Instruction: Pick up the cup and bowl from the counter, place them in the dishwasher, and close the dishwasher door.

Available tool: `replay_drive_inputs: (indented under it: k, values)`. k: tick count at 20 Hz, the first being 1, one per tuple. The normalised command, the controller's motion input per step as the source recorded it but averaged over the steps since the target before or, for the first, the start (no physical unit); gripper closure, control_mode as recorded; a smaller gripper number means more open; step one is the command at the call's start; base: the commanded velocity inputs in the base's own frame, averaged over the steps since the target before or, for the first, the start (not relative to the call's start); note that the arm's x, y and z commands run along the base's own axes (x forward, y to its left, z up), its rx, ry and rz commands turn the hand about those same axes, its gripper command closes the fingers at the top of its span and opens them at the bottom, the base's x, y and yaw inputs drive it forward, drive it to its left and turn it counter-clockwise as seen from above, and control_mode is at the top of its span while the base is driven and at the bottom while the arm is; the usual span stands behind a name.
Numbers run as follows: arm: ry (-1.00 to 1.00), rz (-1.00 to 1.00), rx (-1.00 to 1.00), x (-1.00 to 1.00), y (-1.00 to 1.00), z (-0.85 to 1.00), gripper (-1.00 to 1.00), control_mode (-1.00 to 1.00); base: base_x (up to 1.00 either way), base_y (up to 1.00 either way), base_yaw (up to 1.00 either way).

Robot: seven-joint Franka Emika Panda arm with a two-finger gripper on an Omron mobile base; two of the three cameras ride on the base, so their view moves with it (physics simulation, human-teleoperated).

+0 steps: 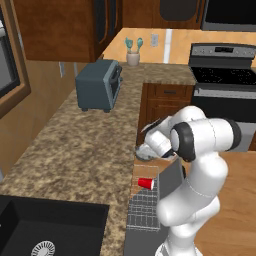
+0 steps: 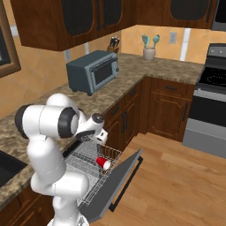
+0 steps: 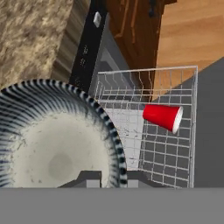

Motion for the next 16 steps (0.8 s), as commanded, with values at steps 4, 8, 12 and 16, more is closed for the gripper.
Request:
replay_drive_inputs:
  k: [4,8,12,16]
  values:
    - [0.00,0.14,0.00,0.00,-0.71,-0.33,1.00,-1.00,0.00,0.00,0.00]
    - [0.00,0.08,-0.03,0.09,-0.11,-0.49,1.00,-1.00,0.00,0.00,0.00]
    - [0.00,0.19,-0.01,0.33,0.00,-0.76,1.00,-1.00,0.00,0.00,0.00]
    - [-0.02,0.25,0.00,0.11,0.00,-0.59,1.00,-1.00,0.00,0.00,0.00]
